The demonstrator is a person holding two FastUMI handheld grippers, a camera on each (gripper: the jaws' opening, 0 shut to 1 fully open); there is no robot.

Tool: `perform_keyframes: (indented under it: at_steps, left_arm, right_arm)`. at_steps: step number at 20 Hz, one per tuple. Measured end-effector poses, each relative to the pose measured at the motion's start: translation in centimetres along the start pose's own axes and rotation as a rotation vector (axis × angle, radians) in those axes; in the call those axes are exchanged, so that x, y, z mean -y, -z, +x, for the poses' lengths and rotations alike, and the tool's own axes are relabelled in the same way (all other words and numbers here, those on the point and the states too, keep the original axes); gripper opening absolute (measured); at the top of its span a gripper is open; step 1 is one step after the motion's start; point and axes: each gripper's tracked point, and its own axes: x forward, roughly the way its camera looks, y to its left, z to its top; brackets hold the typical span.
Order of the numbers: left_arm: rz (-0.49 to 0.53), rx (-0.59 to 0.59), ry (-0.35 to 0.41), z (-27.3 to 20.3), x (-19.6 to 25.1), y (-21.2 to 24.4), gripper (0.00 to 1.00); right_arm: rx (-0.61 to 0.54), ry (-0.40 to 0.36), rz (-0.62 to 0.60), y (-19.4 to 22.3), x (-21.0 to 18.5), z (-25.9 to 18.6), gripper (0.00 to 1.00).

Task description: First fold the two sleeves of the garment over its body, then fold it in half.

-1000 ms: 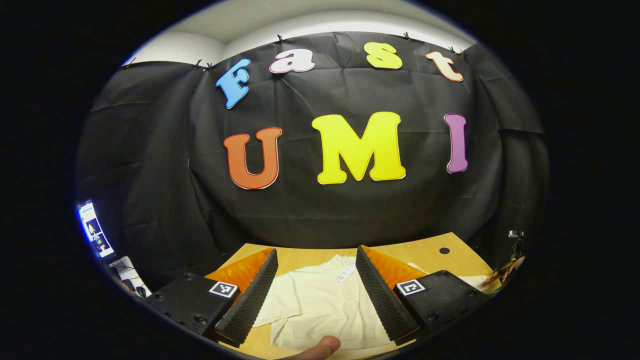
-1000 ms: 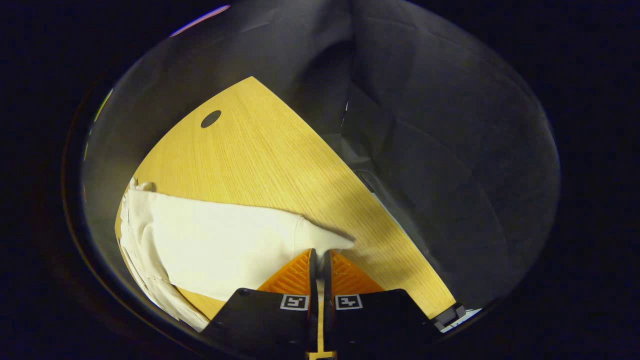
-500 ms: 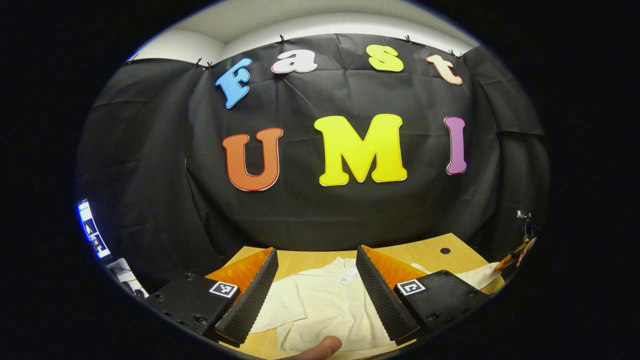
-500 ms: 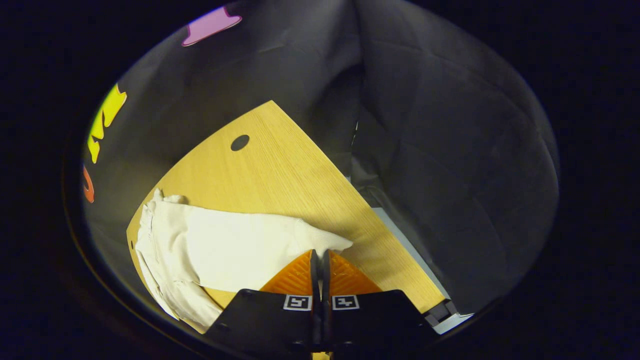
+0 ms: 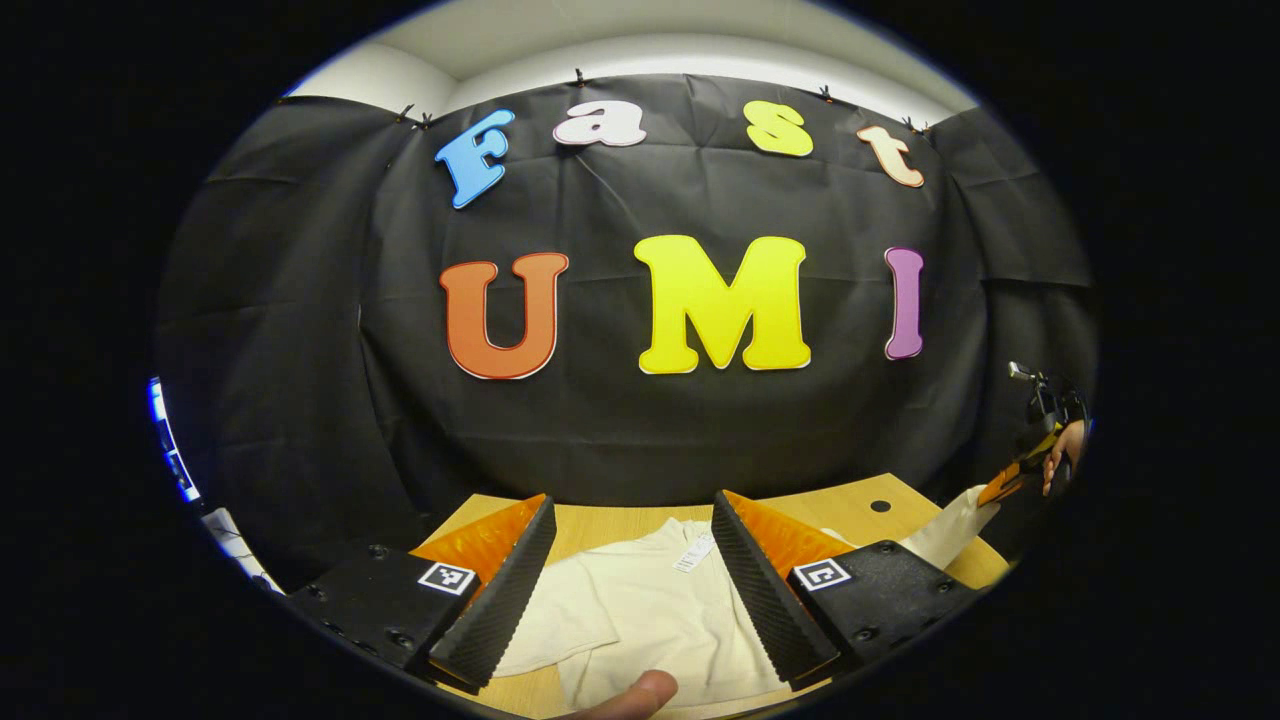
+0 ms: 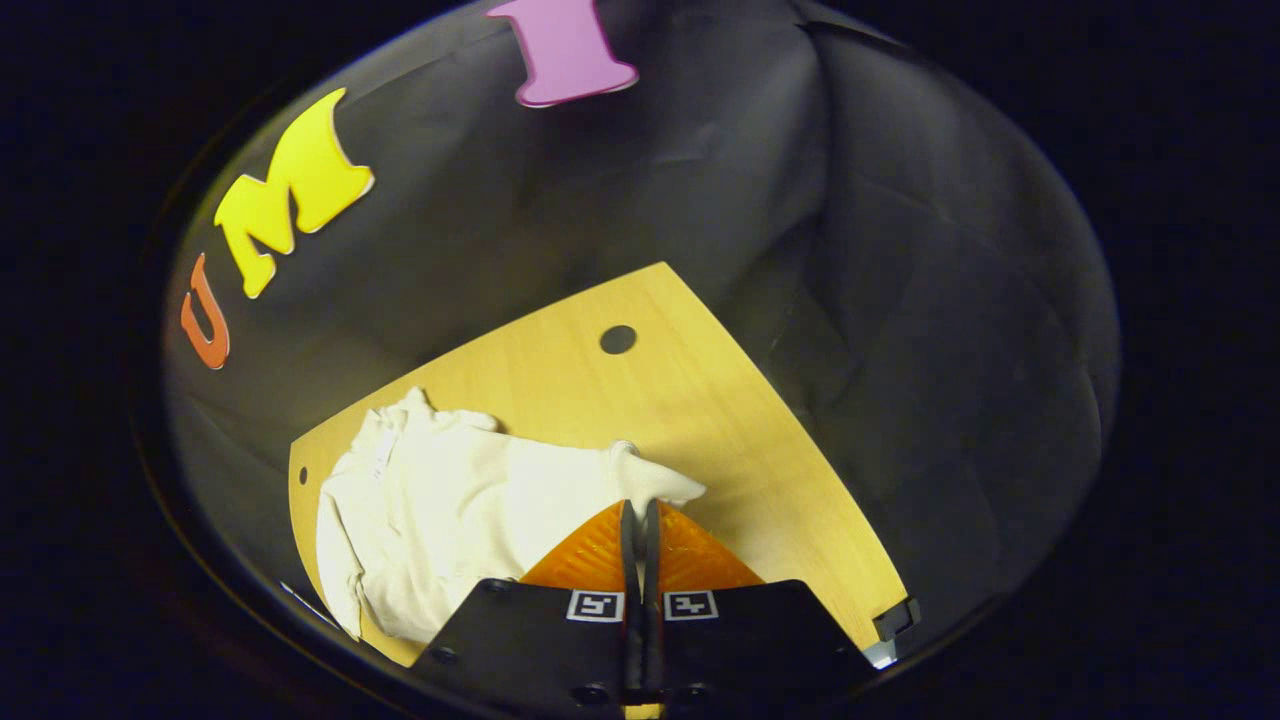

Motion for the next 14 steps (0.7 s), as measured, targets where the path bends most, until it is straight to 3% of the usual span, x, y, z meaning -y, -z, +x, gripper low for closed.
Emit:
perform_keyframes:
  at_steps: [7, 14]
  left_arm:
    - [0.009, 0.0, -0.027, -0.2, -4.3, 1.0, 1.0]
    - [-0.018, -0.055, -0.048, -0.6, -8.6, 3.8, 0.99]
  right_arm:
    - [0.034, -0.134, -0.14, 0.1, -16.5, -0.2, 0.0]
    - [-0.014, -0.299, -0.315, 5.5, -33.6, 0.5, 0.0]
